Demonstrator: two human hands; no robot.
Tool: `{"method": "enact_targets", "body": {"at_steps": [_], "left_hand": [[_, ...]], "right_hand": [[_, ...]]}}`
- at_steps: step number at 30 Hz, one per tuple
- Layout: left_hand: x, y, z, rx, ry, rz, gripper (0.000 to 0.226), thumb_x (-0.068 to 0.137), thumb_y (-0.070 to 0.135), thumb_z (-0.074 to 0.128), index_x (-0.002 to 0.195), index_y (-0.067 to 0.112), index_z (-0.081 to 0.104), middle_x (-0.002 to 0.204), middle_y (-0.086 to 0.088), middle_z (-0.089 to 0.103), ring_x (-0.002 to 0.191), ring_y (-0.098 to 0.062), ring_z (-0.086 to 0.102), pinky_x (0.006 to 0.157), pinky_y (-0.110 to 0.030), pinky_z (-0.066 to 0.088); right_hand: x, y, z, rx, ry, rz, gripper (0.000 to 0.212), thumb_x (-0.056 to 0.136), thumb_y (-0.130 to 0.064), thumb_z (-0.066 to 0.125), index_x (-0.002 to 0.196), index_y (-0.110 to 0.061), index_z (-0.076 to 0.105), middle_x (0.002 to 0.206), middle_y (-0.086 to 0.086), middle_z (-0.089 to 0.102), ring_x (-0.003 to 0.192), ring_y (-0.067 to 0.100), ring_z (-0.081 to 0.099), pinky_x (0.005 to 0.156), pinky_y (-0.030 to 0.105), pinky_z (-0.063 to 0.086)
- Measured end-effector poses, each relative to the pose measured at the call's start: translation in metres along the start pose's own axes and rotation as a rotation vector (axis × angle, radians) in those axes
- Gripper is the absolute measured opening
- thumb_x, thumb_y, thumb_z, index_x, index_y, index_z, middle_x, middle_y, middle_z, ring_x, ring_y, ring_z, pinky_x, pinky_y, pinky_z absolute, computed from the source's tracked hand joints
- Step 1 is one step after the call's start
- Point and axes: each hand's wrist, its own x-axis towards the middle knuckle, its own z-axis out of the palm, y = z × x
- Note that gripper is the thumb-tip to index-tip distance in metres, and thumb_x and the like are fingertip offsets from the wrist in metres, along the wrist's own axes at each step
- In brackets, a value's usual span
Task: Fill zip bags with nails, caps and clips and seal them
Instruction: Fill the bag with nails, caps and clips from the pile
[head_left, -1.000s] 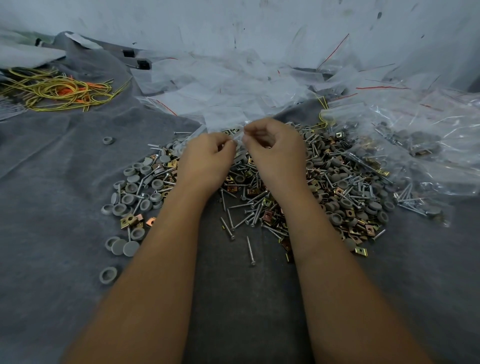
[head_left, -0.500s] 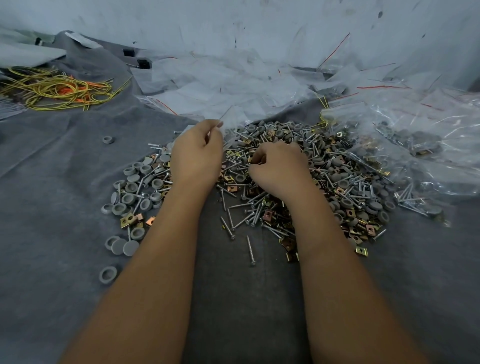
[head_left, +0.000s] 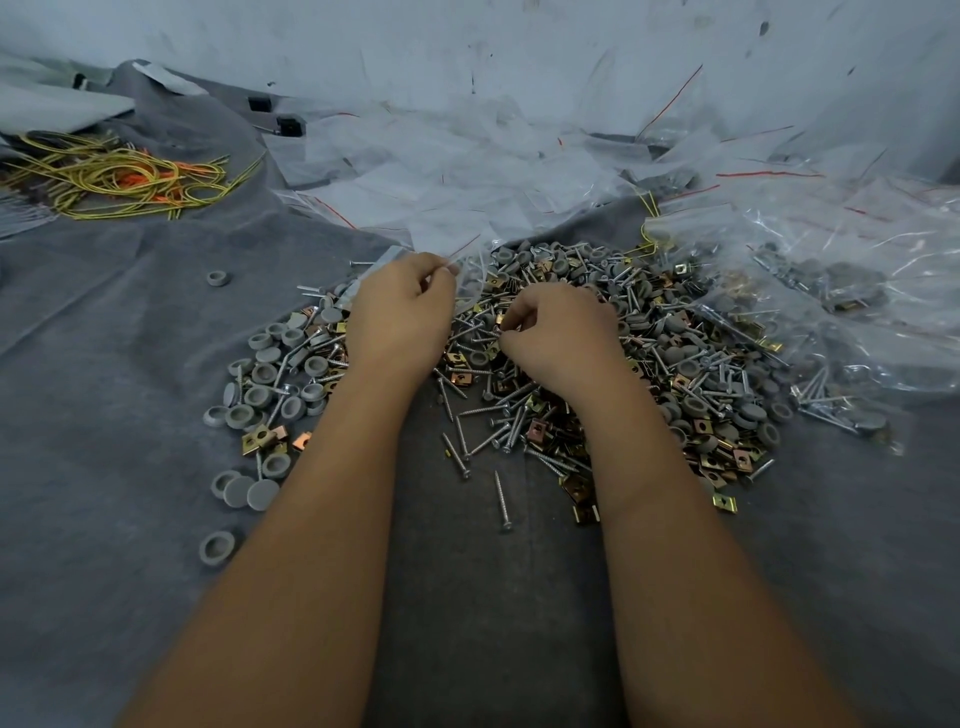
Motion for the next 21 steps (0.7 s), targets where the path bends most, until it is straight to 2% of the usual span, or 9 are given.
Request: {"method": "enact_targets", "body": {"at_steps": [3, 6, 9, 12, 13, 15, 18, 20, 21], "left_hand": [[0.0004, -0.001, 0.0006, -0.004, -0.003, -0.001, 0.03, 0.09, 0.031, 0.045, 0.099, 0.021, 0.072, 0.055, 0.007, 0.052, 0.048, -0.012, 0.04, 0.057, -0.028, 0.032], [0.0009, -0.0013, 0.0009, -0.009, -0.009, 0.005, 0.029, 0.091, 0.029, 0.046, 0.098, 0.02, 0.072, 0.054, 0.007, 0.051, 0.048, -0.012, 0.04, 0.056, -0.028, 0.033], [0.0014, -0.0021, 0.0011, -0.012, -0.017, 0.01, 0.028, 0.091, 0.028, 0.046, 0.097, 0.021, 0.072, 0.057, 0.006, 0.054, 0.047, -0.011, 0.04, 0.055, -0.028, 0.033], [0.0018, -0.0023, 0.0012, -0.009, -0.016, 0.013, 0.028, 0.09, 0.028, 0.046, 0.097, 0.022, 0.073, 0.057, 0.006, 0.055, 0.048, -0.01, 0.041, 0.055, -0.027, 0.032], [0.0017, -0.002, 0.0012, -0.01, -0.015, 0.014, 0.027, 0.09, 0.028, 0.046, 0.096, 0.022, 0.073, 0.056, 0.007, 0.054, 0.047, -0.009, 0.041, 0.054, -0.027, 0.031], [0.0012, -0.0007, 0.0006, -0.003, -0.013, 0.023, 0.028, 0.089, 0.029, 0.046, 0.094, 0.022, 0.073, 0.054, 0.007, 0.053, 0.047, -0.01, 0.04, 0.054, -0.028, 0.031], [0.0001, 0.0017, -0.0008, 0.058, -0.041, 0.055, 0.025, 0.091, 0.027, 0.048, 0.094, 0.02, 0.072, 0.057, 0.005, 0.054, 0.052, -0.015, 0.046, 0.056, -0.033, 0.039], [-0.0007, 0.0033, -0.0012, 0.101, -0.079, 0.085, 0.024, 0.093, 0.024, 0.05, 0.097, 0.017, 0.072, 0.06, 0.005, 0.054, 0.059, -0.02, 0.051, 0.062, -0.037, 0.046], [-0.0013, 0.0037, -0.0013, 0.117, -0.096, 0.101, 0.024, 0.093, 0.023, 0.05, 0.098, 0.016, 0.072, 0.061, 0.006, 0.053, 0.061, -0.022, 0.051, 0.064, -0.039, 0.047]], "right_hand": [[-0.0017, -0.0025, 0.0006, 0.026, 0.099, -0.043, 0.009, 0.084, -0.025, 0.063, 0.088, -0.031, 0.069, 0.097, -0.005, 0.068, 0.11, 0.025, 0.05, 0.095, 0.04, 0.037], [-0.0002, -0.0023, -0.0002, 0.116, 0.22, -0.045, 0.016, 0.089, -0.017, 0.062, 0.099, -0.026, 0.069, 0.098, -0.004, 0.068, 0.111, 0.024, 0.048, 0.094, 0.04, 0.039], [0.0034, -0.0014, 0.0013, 0.165, 0.224, -0.016, 0.025, 0.096, -0.015, 0.055, 0.118, -0.02, 0.064, 0.111, 0.003, 0.065, 0.116, 0.026, 0.044, 0.098, 0.042, 0.039], [0.0047, -0.0014, 0.0024, 0.287, 0.23, -0.037, 0.022, 0.096, -0.013, 0.053, 0.114, -0.018, 0.066, 0.112, 0.004, 0.063, 0.111, 0.026, 0.052, 0.096, 0.045, 0.044], [0.0042, -0.0015, 0.0022, 0.344, 0.243, -0.054, 0.021, 0.096, -0.013, 0.054, 0.111, -0.02, 0.066, 0.109, 0.003, 0.063, 0.105, 0.023, 0.055, 0.092, 0.042, 0.047], [0.0035, -0.0021, 0.002, 0.426, 0.27, -0.094, 0.021, 0.094, -0.012, 0.057, 0.107, -0.024, 0.07, 0.106, 0.001, 0.062, 0.093, 0.013, 0.057, 0.084, 0.029, 0.049], [0.0039, -0.0037, 0.003, 0.449, 0.311, -0.162, 0.023, 0.089, -0.009, 0.064, 0.107, -0.02, 0.073, 0.099, -0.004, 0.061, 0.082, 0.001, 0.054, 0.075, 0.009, 0.041], [0.004, -0.005, 0.0043, 0.446, 0.341, -0.184, 0.024, 0.084, -0.007, 0.069, 0.105, -0.019, 0.07, 0.088, -0.008, 0.058, 0.073, -0.001, 0.05, 0.066, 0.005, 0.038], [0.004, -0.0051, 0.0049, 0.44, 0.356, -0.192, 0.025, 0.082, -0.005, 0.07, 0.102, -0.02, 0.068, 0.083, -0.009, 0.057, 0.071, -0.001, 0.049, 0.063, 0.008, 0.039]]}}
